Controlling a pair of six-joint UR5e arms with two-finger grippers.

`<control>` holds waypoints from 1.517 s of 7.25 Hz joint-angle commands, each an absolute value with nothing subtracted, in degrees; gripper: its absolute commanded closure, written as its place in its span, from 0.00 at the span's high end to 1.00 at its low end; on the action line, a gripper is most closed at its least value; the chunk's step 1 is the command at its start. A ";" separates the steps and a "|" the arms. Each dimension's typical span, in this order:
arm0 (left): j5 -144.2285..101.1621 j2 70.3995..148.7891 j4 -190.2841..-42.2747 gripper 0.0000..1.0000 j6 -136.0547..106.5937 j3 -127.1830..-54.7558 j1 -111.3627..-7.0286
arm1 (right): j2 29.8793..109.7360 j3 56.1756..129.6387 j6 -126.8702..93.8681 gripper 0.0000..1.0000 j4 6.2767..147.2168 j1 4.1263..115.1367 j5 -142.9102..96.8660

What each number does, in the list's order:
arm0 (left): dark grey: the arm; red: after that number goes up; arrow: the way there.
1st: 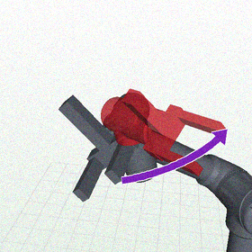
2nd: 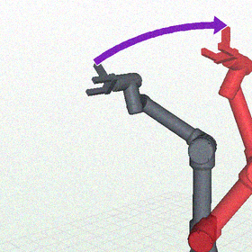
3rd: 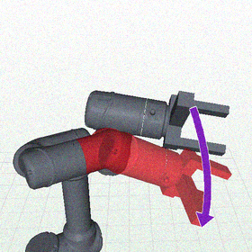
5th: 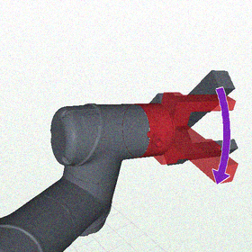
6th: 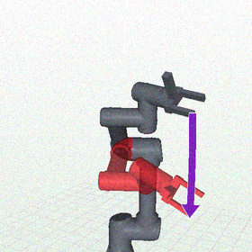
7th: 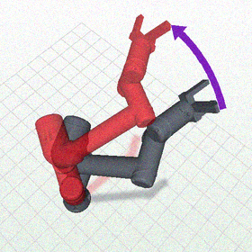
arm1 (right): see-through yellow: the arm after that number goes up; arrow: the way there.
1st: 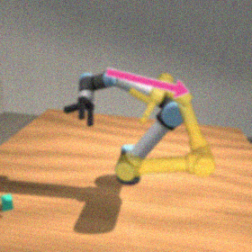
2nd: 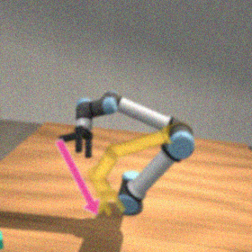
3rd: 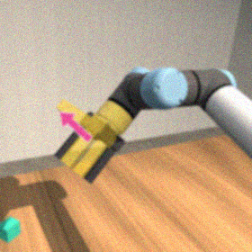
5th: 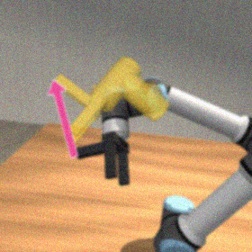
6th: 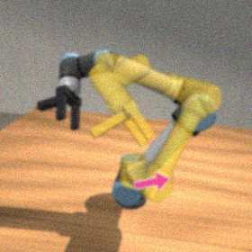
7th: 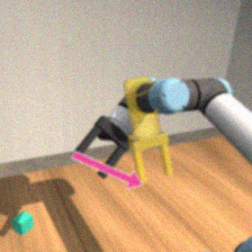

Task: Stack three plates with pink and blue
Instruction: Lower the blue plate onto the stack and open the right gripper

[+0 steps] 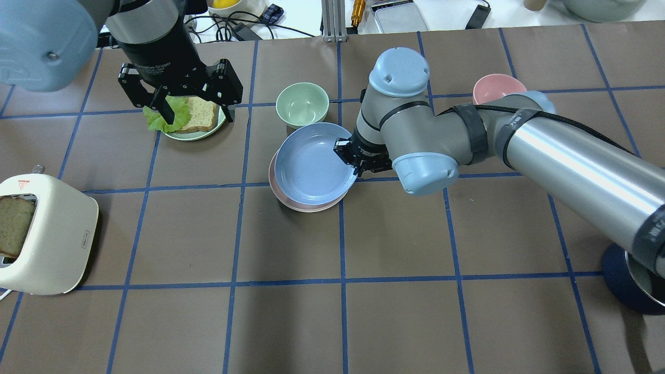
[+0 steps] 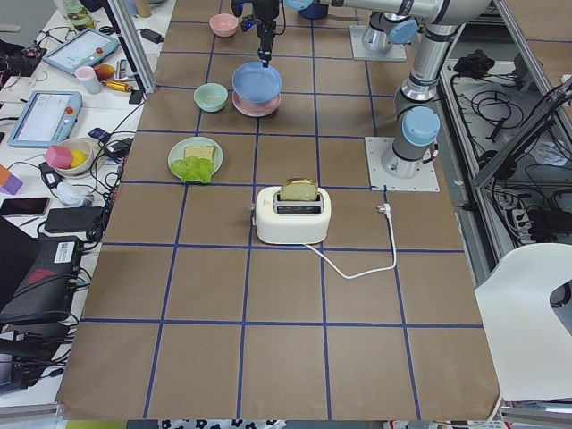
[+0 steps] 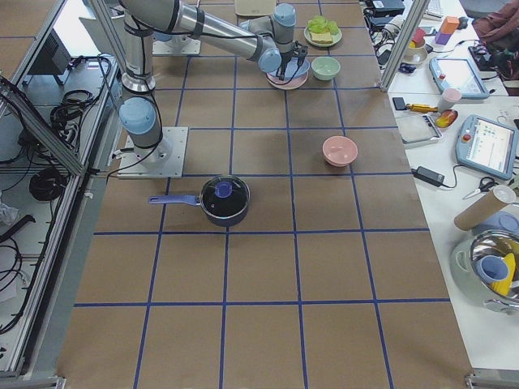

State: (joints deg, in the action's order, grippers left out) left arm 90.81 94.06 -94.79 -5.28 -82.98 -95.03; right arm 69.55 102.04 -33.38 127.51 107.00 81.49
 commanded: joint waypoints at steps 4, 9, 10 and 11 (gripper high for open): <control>90.79 93.87 -93.78 1.00 -5.71 -83.06 -94.92 | 67.50 102.13 -28.77 0.00 127.88 106.36 81.39; 90.88 93.87 -93.69 1.00 -5.63 -83.06 -94.92 | 67.06 101.60 -29.00 0.07 127.88 104.85 80.33; 90.88 93.87 -93.69 1.00 -5.62 -83.06 -94.83 | 66.45 101.51 -29.09 0.46 127.97 104.85 80.33; 90.88 93.78 -93.69 1.00 -5.80 -82.97 -94.92 | 66.45 101.34 -28.48 0.80 129.97 104.68 80.33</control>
State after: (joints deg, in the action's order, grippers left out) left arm 90.88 93.84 -93.69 -5.66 -83.03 -94.88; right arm 66.70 101.49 -28.91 128.39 104.80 80.39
